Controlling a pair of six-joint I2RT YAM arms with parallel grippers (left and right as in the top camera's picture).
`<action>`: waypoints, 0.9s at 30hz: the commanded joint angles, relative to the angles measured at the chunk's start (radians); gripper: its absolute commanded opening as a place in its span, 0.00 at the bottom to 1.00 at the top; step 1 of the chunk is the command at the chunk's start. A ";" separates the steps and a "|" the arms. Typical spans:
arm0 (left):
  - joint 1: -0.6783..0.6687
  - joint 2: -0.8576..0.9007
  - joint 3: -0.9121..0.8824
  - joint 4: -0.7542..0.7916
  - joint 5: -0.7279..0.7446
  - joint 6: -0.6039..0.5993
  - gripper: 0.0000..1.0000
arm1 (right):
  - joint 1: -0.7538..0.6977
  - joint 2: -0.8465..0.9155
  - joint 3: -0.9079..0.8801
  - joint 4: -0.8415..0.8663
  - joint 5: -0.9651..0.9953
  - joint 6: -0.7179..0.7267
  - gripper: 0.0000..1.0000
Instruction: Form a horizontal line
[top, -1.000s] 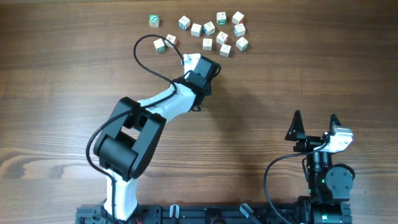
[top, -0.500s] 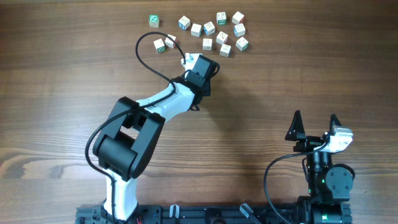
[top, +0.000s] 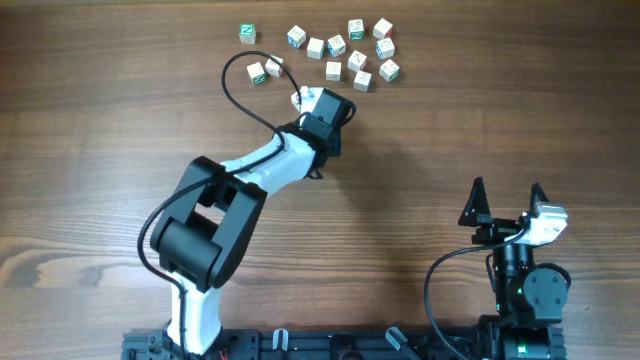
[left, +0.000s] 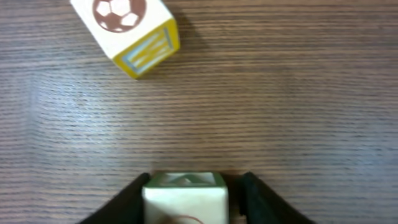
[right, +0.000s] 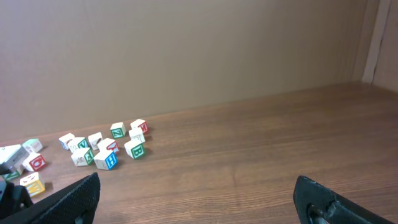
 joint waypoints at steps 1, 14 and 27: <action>-0.027 0.055 -0.041 -0.039 0.071 0.013 0.57 | -0.003 -0.008 -0.001 0.003 -0.012 -0.018 1.00; -0.026 0.055 -0.041 -0.042 0.045 0.013 0.61 | -0.003 -0.008 -0.001 0.003 -0.012 -0.018 1.00; -0.026 0.043 -0.041 -0.047 0.045 0.012 0.38 | -0.003 -0.008 -0.001 0.003 -0.012 -0.018 1.00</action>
